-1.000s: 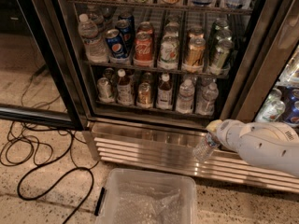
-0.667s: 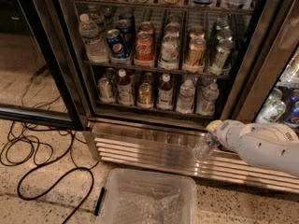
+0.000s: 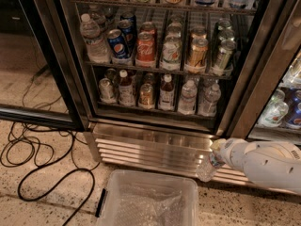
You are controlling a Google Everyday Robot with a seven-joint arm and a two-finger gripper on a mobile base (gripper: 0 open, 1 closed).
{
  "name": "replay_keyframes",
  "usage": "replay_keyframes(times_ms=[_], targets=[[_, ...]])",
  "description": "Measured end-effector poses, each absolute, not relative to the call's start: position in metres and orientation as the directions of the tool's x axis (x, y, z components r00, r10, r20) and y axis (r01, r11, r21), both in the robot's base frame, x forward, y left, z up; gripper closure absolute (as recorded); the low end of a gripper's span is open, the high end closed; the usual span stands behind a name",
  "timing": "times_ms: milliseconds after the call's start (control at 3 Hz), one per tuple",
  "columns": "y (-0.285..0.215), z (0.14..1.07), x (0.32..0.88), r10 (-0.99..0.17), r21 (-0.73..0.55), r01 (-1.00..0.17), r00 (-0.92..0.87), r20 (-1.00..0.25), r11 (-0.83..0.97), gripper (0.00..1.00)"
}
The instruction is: Pick water bottle from bottom shelf of fridge
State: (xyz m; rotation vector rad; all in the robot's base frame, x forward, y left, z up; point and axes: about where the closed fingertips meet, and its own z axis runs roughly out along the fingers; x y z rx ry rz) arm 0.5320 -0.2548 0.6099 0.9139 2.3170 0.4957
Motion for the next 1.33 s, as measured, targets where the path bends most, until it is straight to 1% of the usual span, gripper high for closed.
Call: replay_keyframes(times_ms=[333,667,1000,1333], targets=[[-0.240,0.605,0.530,0.713,0.540,0.489,-0.599,-0.363,0.685,1.00],[-0.204,0.591,0.530,0.718,0.562,0.493,-0.629,-0.298,0.665,1.00],[-0.159,0.572,0.523,0.704,0.577,0.495,-0.678,-0.211,0.649,1.00],[-0.127,0.557,0.515,0.668,0.579,0.497,-0.736,-0.115,0.647,1.00]])
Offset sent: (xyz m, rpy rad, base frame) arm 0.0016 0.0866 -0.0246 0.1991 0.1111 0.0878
